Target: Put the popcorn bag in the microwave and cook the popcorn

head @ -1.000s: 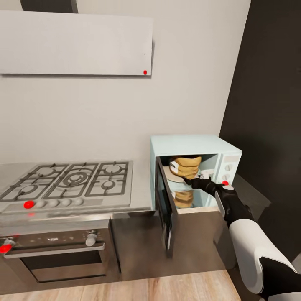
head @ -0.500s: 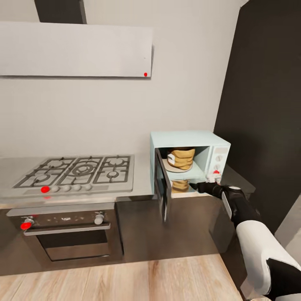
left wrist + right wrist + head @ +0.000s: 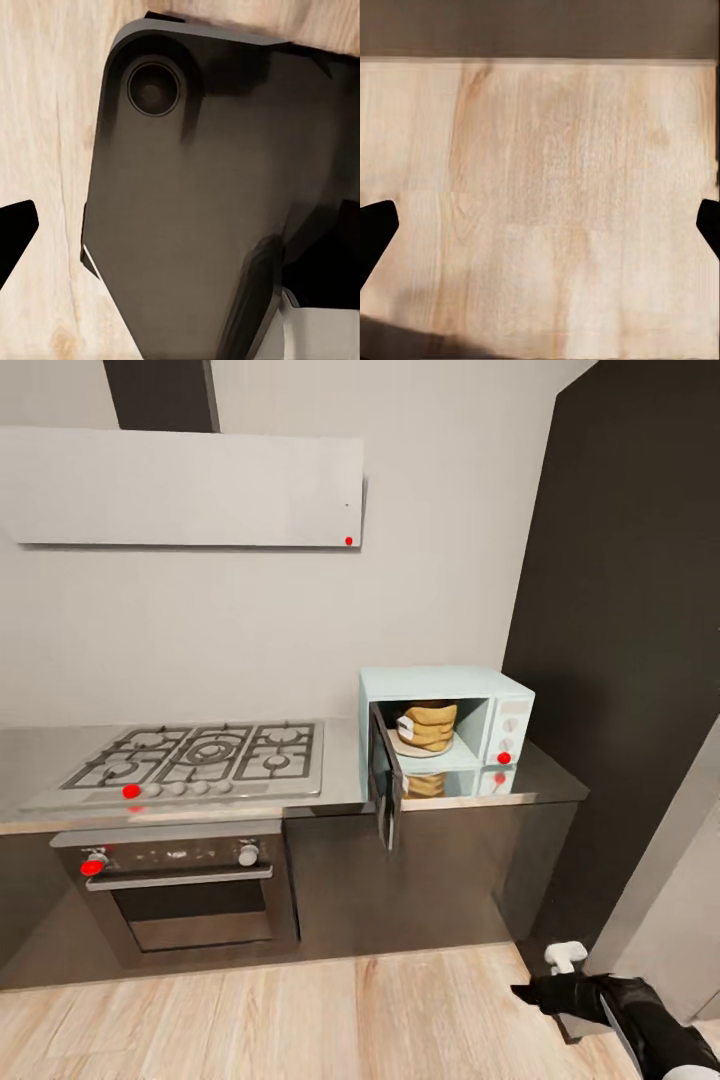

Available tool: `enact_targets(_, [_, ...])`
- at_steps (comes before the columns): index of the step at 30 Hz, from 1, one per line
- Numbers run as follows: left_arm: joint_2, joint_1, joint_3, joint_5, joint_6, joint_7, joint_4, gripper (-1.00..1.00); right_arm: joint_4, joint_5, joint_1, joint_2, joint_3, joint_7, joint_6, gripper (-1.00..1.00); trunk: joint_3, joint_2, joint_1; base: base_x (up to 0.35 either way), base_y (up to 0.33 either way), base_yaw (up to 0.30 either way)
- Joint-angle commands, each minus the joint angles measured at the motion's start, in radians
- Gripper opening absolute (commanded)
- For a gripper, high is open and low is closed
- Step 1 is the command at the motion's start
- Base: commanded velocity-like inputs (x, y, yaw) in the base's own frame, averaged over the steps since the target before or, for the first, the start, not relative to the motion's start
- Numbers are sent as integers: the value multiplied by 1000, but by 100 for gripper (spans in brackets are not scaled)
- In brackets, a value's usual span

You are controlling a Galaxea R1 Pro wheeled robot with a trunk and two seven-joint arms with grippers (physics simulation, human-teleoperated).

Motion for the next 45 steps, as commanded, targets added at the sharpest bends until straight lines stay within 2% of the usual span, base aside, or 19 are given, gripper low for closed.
enact_targets(1, [0, 0, -2, 6, -2, -2, -3, 100, 136, 34, 10, 7, -6, -32, -25, 100, -1, -1, 0, -13, 0, 0])
enact_targets(3, [1, 0, -4, 6, -2, -3, -20, 100, 288, 46, 16, 9, -5, -103, -105, 100, -1, -1, 0, -6, 0, 0])
enact_targets(4, [1, 0, -4, 6, 3, 0, -68, 100, 383, 48, 17, 10, -5, -166, -172, 100, -1, -1, 0, -2, 0, 0])
enact_targets(5, [2, 0, -5, 6, 14, 2, -142, 100, 475, 51, 18, 12, -4, -242, -239, 100, -1, -1, 0, -1, 0, 0])
enact_targets(7, [5, 0, -5, 7, 65, 5, -314, 100, 570, 50, 18, 29, -4, -357, -303, 100, -1, -1, 0, 0, 0, 0])
enact_targets(9, [6, 0, -5, 6, 151, 5, -510, 100, 591, 47, 19, 45, -3, -398, -312, 100, -1, -1, 0, 0, 0, 0])
enact_targets(12, [-1, -2, -6, 4, 269, 0, -749, 100, 596, 47, 22, 49, -3, -430, -311, 100, -1, -1, 0, 0, 0, 0])
enact_targets(14, [-21, -6, -12, 2, 366, 0, -907, 100, 597, 43, 52, 51, -4, -447, -312, 100, -1, -1, 0, 0, 0, 0])
enact_targets(16, [-50, -36, -18, -2, 443, 2, -992, 100, 598, 40, 100, 51, -5, -452, -314, 100, -1, -1, 0, 0, 0, 0])
enact_targets(18, [-74, -99, -21, -3, 484, 5, -1045, 100, 598, 36, 137, 52, -8, -453, -313, 100, -1, -1, 0, 0, 0, 0])
enact_targets(21, [-90, -248, -22, 1, 501, 5, -1063, 100, 599, 14, 196, 53, -11, -453, -311, 100, -1, -1, 0, 0, 0, 0])
enact_targets(22, [-92, -314, -23, -5, 499, 8, -1107, 100, 599, -35, 252, 78, -13, -454, -316, 100, -1, -1, 0, 0, 0, 0])
enact_targets(26, [-91, -323, -37, -6, 504, 8, -1251, 100, 598, -53, 266, 93, -13, -456, -311, 100, -1, -1, 0, 0, 0, 0])
enact_targets(27, [-91, -324, -60, -6, 504, 8, -1270, 100, 598, -53, 266, 94, -12, -454, -310, 100, -1, -1, 0, 172, 0, 0])
enact_targets(30, [-89, -324, -87, -9, 505, 21, -1277, 100, 599, -52, 267, 95, -12, -454, -309, 100, -1, -1, 0, 263, 0, 0])
enact_targets(33, [-90, -324, -96, -6, 504, 109, -1277, 100, 598, -52, 267, 94, -12, -456, -310, 100, -1, -1, 0, 313, 0, 0])
enact_targets(35, [-90, -324, -97, -5, 499, 138, -1277, 100, 598, -52, 267, 94, -12, -457, -312, 100, -1, -1, 0, 320, 0, 0])
enact_targets(41, [-90, -324, -98, -3, 492, 147, -1278, 100, 598, -53, 267, 94, -12, -458, -326, 100, -1, -1, 0, 322, 0, 0])
enact_targets(45, [-89, -324, -120, -1, 490, 147, -1278, 100, 598, -53, 267, 95, -12, -458, -326, 100, 0, -1, 0, 322, 0, -48])
